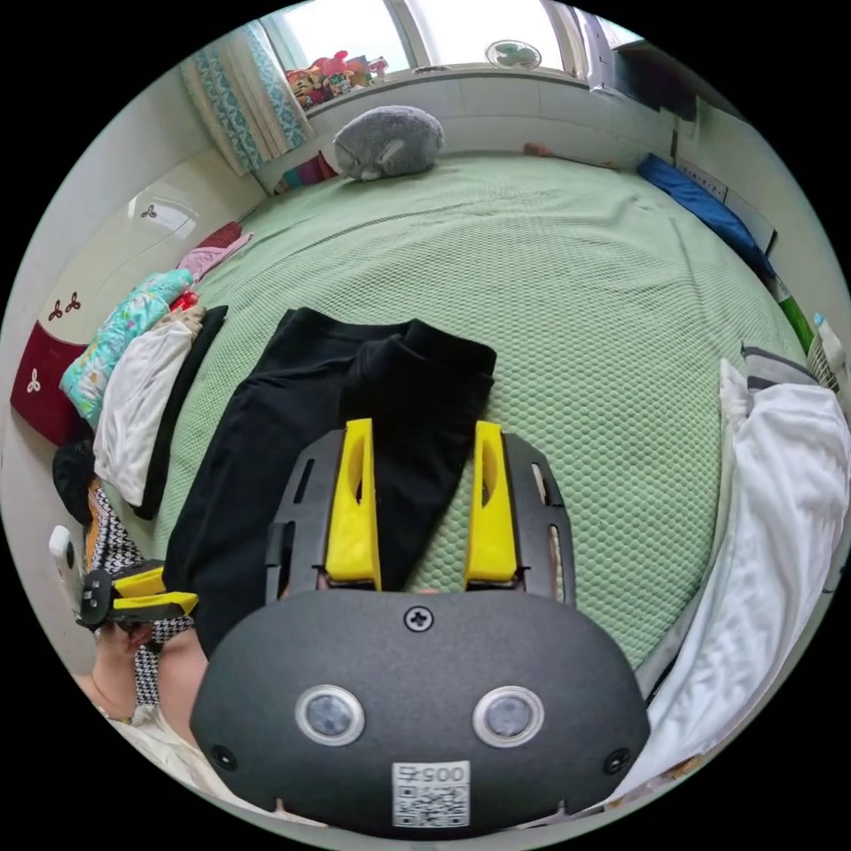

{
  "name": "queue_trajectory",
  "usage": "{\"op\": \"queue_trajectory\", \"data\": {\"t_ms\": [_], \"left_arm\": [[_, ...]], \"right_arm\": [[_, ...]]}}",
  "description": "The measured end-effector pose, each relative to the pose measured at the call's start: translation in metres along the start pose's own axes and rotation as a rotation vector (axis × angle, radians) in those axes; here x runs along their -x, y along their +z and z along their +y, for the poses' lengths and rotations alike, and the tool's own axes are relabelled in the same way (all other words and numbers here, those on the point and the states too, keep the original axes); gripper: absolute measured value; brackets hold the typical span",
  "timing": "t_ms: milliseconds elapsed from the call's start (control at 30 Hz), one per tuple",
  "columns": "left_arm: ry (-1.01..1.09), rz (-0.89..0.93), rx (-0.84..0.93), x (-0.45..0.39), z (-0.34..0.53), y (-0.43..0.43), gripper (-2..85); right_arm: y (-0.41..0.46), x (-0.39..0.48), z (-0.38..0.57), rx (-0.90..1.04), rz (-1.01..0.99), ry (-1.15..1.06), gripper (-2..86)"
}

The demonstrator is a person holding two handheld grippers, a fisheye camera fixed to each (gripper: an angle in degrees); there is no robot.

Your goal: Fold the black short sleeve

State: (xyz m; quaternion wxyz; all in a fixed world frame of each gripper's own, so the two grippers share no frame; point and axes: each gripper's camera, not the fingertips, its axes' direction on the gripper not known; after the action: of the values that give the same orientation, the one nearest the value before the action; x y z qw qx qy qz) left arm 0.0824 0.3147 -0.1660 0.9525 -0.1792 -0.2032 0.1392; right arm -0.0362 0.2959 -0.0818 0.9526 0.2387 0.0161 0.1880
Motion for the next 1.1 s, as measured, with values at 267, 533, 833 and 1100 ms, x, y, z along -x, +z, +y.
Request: {"op": "queue_trajectory", "data": {"t_ms": [267, 533, 833, 1100], "left_arm": [[0.024, 0.063, -0.003, -0.039, -0.014, -0.024, 6.0], [0.126, 0.079, -0.062, -0.116, -0.012, -0.067, 5.9], [0.262, 0.154, -0.159, -0.219, -0.017, -0.112, 5.9], [0.383, 0.245, -0.252, -0.338, -0.073, -0.11, 5.8]], "right_arm": [[-0.044, 0.007, 0.023, -0.053, -0.035, -0.032, -0.2], [-0.131, 0.026, 0.045, -0.144, 0.018, -0.102, -1.0], [-0.248, 0.002, 0.08, -0.275, 0.144, -0.085, -1.1], [-0.349, -0.072, 0.076, -0.351, 0.351, 0.007, -0.7]]}}
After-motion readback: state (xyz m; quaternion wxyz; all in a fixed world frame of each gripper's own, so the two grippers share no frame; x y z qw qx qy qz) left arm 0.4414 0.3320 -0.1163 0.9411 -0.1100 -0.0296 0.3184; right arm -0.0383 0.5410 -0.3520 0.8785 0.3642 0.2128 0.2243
